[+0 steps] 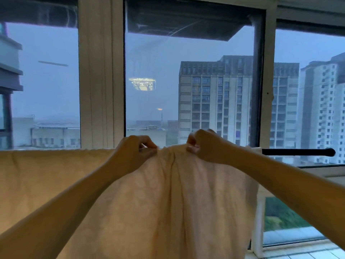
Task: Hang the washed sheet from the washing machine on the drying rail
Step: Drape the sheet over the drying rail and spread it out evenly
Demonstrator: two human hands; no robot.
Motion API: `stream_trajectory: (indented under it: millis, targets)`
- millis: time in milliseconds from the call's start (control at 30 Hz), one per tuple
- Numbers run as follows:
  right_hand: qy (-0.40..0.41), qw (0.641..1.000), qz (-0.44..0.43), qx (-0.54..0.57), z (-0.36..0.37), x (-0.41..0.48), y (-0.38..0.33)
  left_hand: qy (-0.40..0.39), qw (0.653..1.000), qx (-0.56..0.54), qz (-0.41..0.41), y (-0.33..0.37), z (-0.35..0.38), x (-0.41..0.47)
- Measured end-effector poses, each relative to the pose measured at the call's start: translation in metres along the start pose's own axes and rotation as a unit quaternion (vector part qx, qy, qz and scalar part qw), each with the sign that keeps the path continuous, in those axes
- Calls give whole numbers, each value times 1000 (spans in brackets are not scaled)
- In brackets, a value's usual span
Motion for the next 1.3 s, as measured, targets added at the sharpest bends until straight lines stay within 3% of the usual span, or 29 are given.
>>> stream_trajectory:
  millis: [167,367,433,500,633,767,933,1100,1300]
  targets:
    - [94,995,-5,-35,9,7,6,37,999,12,-4,-8,-10,-1]
    - [174,966,140,-134,-12,-4,65,124,989,57,-61,-19,-36,1]
    - [158,959,165,-166,-13,-11,71,123,987,69,-80,-23,-45,4]
    - [127,965,159,-162,-9,-13,61,59,992,91,-71,-19,-41,7]
    - [113,991,40,-56,-2,-2,23,-39,999,34,-7,-5,-16,5]
    - [65,997,-24,-26,10,4,-14,-16,999,28,18,-8,-2,3]
    - [33,999,-12,-15,22,0,-19,26,1000,11,6,-8,-10,2]
    - [77,996,26,-38,21,-9,-7,70,997,33,-23,-11,-19,4]
    - [68,994,26,-85,15,-10,2,-22,996,65,50,14,16,5]
Point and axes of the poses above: each hand's wrist, its own x-axis towards the middle knuckle, its own z-axis out of the palm, y = z × x, the point moved 3 cm from there along x, towards the middle knuckle, and after that the axes turned 9 degrees about -x, right-handed, at the moved point
